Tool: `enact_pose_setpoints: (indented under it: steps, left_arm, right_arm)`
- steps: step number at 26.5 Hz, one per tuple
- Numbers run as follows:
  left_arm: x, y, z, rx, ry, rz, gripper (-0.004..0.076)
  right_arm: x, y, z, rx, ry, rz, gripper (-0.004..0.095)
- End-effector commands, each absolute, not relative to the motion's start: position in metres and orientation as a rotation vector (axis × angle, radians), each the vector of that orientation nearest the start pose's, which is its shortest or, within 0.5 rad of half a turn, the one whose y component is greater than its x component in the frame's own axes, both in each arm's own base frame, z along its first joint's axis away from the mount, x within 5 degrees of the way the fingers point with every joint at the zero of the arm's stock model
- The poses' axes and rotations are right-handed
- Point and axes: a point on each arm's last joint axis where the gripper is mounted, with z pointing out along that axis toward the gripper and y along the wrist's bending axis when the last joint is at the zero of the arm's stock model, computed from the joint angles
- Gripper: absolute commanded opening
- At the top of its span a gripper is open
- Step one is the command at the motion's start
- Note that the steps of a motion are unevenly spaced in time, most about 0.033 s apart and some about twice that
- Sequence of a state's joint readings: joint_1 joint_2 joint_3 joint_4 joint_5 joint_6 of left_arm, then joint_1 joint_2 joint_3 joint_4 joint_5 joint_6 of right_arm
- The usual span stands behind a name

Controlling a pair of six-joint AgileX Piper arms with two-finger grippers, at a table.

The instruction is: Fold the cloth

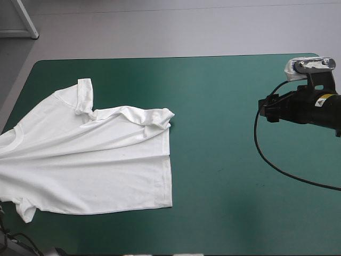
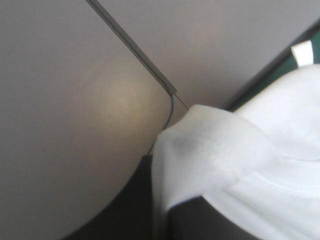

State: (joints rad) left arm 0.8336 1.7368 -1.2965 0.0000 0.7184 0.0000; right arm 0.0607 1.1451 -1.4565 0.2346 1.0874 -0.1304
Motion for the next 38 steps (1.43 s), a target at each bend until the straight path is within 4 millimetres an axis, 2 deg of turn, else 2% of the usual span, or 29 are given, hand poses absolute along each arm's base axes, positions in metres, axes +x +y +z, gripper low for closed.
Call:
enact_pose_setpoints:
  steps: [1,2,3,4,5,7,8,11,15,19,22,25,28,32,38]
  left_arm:
    - [0.256,0.288,0.279,-0.990,2.272,0.400,0.0000]
    - [0.258,0.290,0.276,-0.987,2.262,0.402,0.0058]
    - [0.259,0.291,0.275,-0.987,2.263,0.402,0.0186]
    - [0.259,0.291,0.275,-0.984,2.260,0.405,0.0279]
    - [0.258,0.291,0.275,-0.984,2.267,0.408,0.0465]
    - [0.255,0.289,0.274,-0.998,2.317,0.410,0.0675]
    - [0.252,0.288,0.276,-1.018,2.316,0.413,0.0688]
    - [0.247,0.270,0.300,-1.157,2.207,0.251,0.0666]
    - [0.255,0.229,0.344,-0.950,2.123,0.098,0.0661]
    - [0.250,0.166,0.392,-0.699,2.107,0.059,0.0661]
    - [0.242,0.114,0.405,-0.515,2.232,-0.016,0.0661]
    - [0.231,0.057,0.406,-0.276,2.402,-0.152,0.0661]
    - [0.219,0.009,0.402,-0.068,2.466,-0.246,0.0661]
    - [0.200,-0.033,0.386,0.073,2.538,-0.256,0.0662]
    - [0.170,-0.091,0.339,0.255,2.708,-0.349,0.0662]
  right_arm:
    - [0.210,0.035,0.471,-0.216,2.131,0.297,0.0723]
    - [0.211,0.035,0.471,-0.219,2.125,0.297,0.0723]
    - [0.212,0.035,0.471,-0.220,2.122,0.295,0.0723]
    - [0.212,0.035,0.471,-0.220,2.120,0.295,0.0723]
    - [0.212,0.035,0.471,-0.220,2.120,0.298,0.0723]
    - [0.211,0.035,0.471,-0.221,2.123,0.300,0.0723]
    - [0.212,0.036,0.471,-0.224,2.125,0.303,0.0723]
    - [0.219,0.047,0.464,-0.276,2.160,0.302,0.0723]
    - [0.222,0.064,0.458,-0.358,2.179,0.338,0.0723]
    - [0.221,0.067,0.457,-0.368,2.186,0.309,0.0723]
    - [0.221,0.064,0.456,-0.337,2.204,0.271,0.0723]
    - [0.222,0.061,0.455,-0.306,2.218,0.246,0.0723]
    - [0.222,0.061,0.456,-0.304,2.211,0.244,0.0723]
    - [0.223,0.059,0.456,-0.274,2.208,0.228,0.0723]
    - [0.225,0.056,0.457,-0.224,2.203,0.195,0.0723]
